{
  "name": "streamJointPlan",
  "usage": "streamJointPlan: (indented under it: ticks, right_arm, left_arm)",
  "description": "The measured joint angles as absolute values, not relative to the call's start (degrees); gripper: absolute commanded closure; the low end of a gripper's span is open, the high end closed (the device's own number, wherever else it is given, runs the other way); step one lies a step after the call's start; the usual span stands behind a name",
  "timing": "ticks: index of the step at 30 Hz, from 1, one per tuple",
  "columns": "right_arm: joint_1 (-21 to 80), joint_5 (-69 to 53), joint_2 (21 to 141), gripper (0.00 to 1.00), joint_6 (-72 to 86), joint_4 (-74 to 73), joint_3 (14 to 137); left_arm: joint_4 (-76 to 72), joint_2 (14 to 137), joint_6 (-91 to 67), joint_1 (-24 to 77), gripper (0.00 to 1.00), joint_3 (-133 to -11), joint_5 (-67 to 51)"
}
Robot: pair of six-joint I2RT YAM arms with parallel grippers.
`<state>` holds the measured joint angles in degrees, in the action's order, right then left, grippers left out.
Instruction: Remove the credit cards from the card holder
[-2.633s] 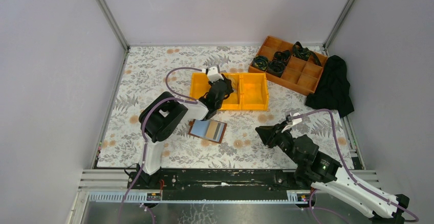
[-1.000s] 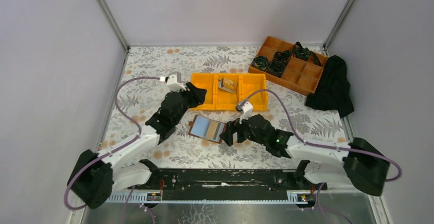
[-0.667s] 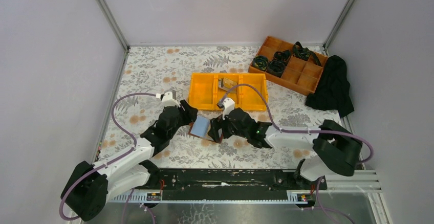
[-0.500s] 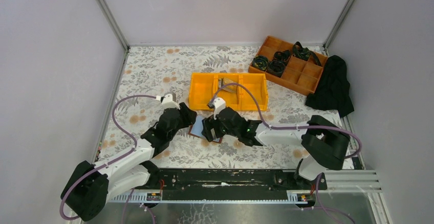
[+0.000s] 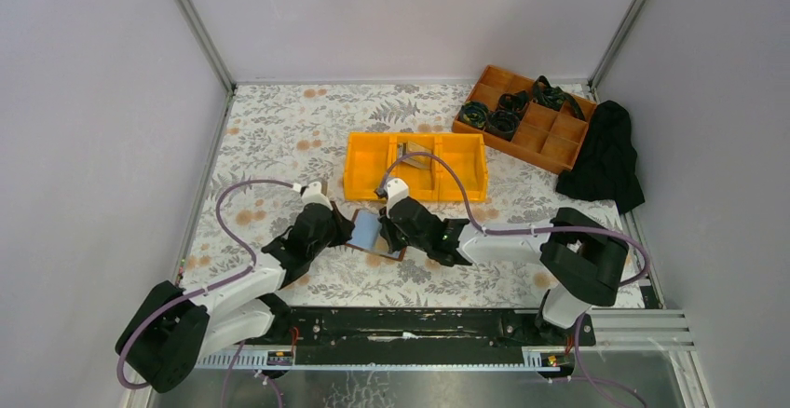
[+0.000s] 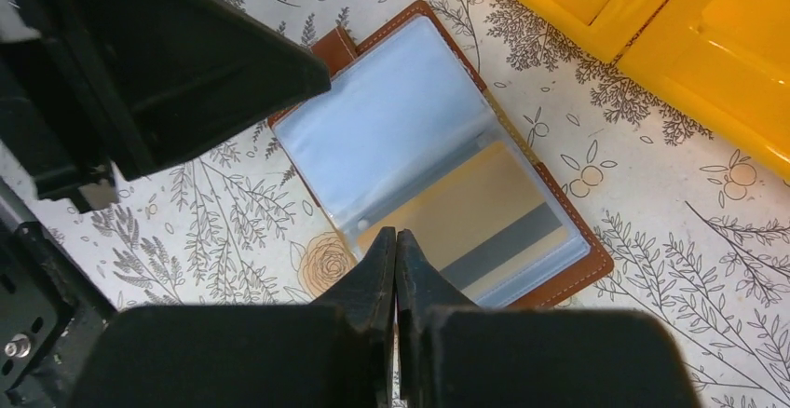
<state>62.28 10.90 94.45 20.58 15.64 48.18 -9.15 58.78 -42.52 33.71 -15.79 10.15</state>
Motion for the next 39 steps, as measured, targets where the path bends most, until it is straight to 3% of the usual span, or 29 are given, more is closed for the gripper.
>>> streamJointPlan:
  ticks: [17,31,33,35,37,39]
  right_arm:
    - [63.44,7.38,94.45,1.00,27.38,19.53,39.94]
    - [57.84,6.72,81.93,1.00,29.89,21.08,31.42]
    - [57.63,7.01,80.47,0.91,29.76,20.60,31.42]
    - [57.56,7.20,79.68,0.79,29.58,19.97,31.48]
    - [57.52,8.05,79.59,0.59,29.41,19.27,31.75]
    - [57.39,9.08,79.64,0.48,29.32,18.41,31.90]
  left_arm:
    - [-11.11,69.08,-41.56,33.76,1.00,-17.28,2.52]
    - [-15.35,71.94,-42.78,41.28,1.00,-17.23,-0.23]
    - [-15.46,72.03,-43.00,41.47,1.00,-17.23,-0.23]
    - [-15.38,71.70,-43.03,41.50,0.99,-17.23,-0.51]
    - [-14.83,71.00,-43.03,41.54,0.97,-17.21,-0.95]
    - [-13.87,70.00,-42.98,41.65,0.96,-17.23,-1.04]
